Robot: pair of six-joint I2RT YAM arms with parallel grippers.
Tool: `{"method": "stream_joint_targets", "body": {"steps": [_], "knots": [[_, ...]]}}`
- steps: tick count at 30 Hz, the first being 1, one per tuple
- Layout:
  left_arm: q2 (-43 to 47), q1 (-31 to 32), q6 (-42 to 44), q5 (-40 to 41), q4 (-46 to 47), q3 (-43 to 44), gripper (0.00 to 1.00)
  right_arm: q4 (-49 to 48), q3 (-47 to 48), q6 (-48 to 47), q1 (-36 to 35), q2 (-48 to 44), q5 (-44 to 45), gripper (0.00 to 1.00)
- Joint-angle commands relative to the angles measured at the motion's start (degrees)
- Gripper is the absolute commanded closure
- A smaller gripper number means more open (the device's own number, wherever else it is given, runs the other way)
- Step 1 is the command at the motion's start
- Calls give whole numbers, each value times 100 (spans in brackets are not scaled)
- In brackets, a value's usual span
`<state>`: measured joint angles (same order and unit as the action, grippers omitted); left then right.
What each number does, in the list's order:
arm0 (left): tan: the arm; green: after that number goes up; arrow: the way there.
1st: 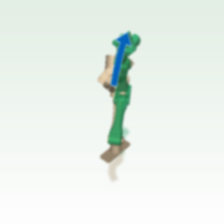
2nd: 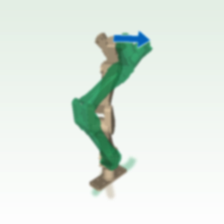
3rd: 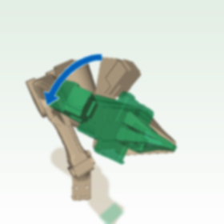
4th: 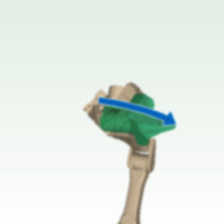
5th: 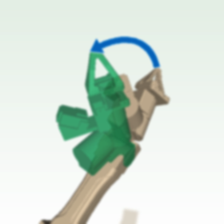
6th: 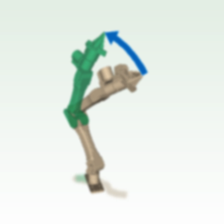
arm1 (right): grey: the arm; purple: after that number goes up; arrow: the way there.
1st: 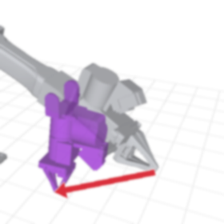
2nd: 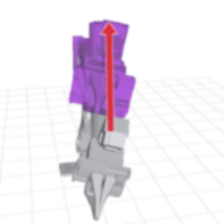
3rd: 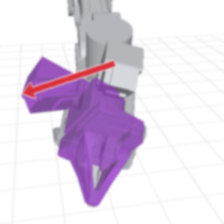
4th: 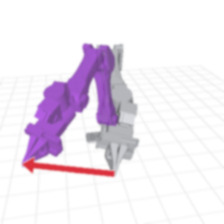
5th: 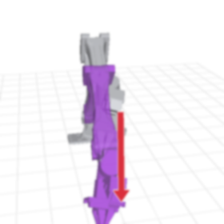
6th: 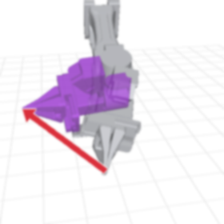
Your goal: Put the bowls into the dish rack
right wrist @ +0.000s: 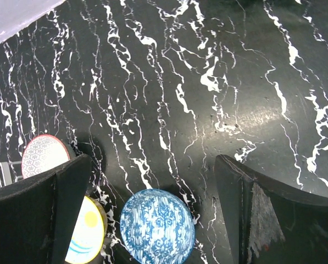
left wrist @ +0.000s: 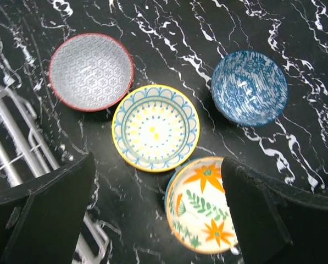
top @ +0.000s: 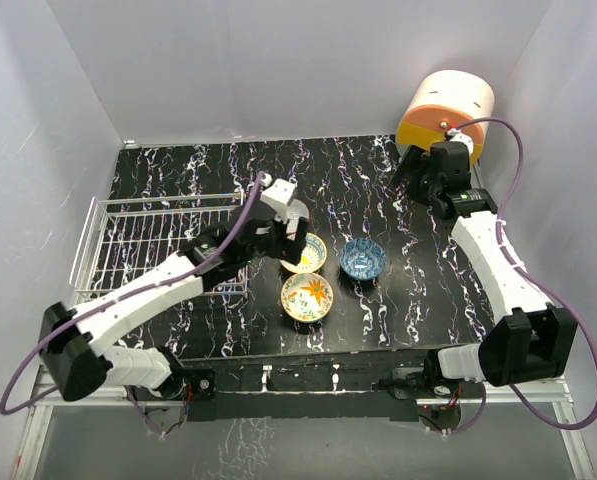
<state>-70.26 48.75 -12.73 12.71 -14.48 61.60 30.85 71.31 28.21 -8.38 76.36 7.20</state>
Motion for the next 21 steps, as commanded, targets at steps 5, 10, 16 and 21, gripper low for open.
{"method": "stream_joint_targets", "body": {"steps": [5, 10, 16, 21], "knots": [[-1596, 265, 147, 344, 925, 302, 8, -419, -241, 321, 402, -251, -605, 2], [-2116, 287, -99, 155, 1247, 313, 8, -462, -355, 328, 464, -290, -614, 2], [-2652, 436, -64, 542, 1412, 568, 8, -531, -457, 392, 511, -290, -690, 2], [-2996, 561, 60, 442, 1527, 869, 11, -544, -536, 431, 574, -329, -631, 2]]}}
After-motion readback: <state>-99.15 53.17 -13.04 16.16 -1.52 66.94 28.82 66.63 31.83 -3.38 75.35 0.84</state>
